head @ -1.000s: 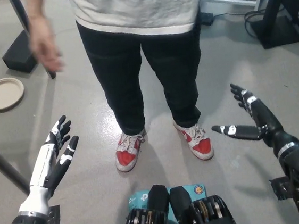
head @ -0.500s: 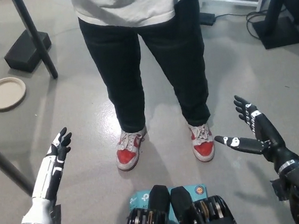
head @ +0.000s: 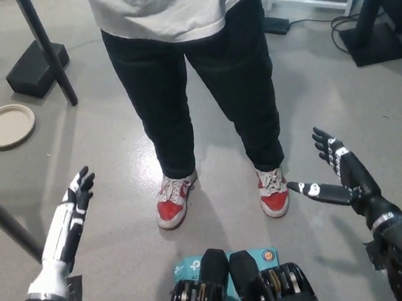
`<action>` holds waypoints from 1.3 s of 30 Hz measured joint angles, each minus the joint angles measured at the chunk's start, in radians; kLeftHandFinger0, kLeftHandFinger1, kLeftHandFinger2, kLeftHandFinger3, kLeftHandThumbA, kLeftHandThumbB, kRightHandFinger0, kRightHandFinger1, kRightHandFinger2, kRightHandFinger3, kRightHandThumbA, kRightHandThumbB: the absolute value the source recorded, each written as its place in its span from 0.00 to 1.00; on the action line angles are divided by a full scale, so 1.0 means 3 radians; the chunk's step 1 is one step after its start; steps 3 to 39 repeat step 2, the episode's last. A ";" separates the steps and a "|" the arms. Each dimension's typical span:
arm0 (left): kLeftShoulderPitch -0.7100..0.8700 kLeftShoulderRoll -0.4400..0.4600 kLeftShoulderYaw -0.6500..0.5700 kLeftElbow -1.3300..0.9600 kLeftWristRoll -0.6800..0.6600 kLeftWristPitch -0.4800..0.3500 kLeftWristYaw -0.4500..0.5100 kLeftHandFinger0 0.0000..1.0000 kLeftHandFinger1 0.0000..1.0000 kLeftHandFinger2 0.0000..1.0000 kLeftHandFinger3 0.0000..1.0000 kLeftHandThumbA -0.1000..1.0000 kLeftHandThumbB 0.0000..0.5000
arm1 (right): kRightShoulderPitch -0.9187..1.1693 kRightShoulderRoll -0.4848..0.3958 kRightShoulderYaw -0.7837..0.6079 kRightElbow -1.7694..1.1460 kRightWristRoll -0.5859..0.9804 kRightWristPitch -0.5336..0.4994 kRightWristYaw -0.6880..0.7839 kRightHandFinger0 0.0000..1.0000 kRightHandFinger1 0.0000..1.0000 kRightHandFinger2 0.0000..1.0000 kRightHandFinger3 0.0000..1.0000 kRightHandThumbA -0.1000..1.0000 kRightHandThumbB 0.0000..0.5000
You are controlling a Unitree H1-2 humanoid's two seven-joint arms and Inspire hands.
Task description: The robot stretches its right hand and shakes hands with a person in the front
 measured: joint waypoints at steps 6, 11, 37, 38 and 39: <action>-0.0040 0.0000 0.0008 0.0000 0.0000 0.0000 0.0000 1.00 1.00 1.00 1.00 0.96 0.22 | -0.0042 -0.0007 0.0001 0.0002 -0.0004 -0.0001 -0.0007 1.00 1.00 1.00 1.00 1.00 0.55; -0.0040 0.0000 0.0008 0.0000 0.0000 0.0000 0.0000 1.00 1.00 1.00 1.00 0.96 0.22 | -0.0042 -0.0007 0.0001 0.0002 -0.0004 -0.0001 -0.0007 1.00 1.00 1.00 1.00 1.00 0.55; -0.0040 0.0000 0.0008 0.0000 0.0000 0.0000 0.0000 1.00 1.00 1.00 1.00 0.96 0.22 | -0.0042 -0.0007 0.0001 0.0002 -0.0004 -0.0001 -0.0007 1.00 1.00 1.00 1.00 1.00 0.55; -0.0040 0.0000 0.0008 0.0000 0.0000 0.0000 0.0000 1.00 1.00 1.00 1.00 0.96 0.22 | -0.0042 -0.0007 0.0001 0.0002 -0.0004 -0.0001 -0.0007 1.00 1.00 1.00 1.00 1.00 0.55; -0.0040 0.0000 0.0008 0.0000 0.0000 0.0000 0.0000 1.00 1.00 1.00 1.00 0.96 0.22 | -0.0042 -0.0007 0.0001 0.0002 -0.0004 -0.0001 -0.0007 1.00 1.00 1.00 1.00 1.00 0.55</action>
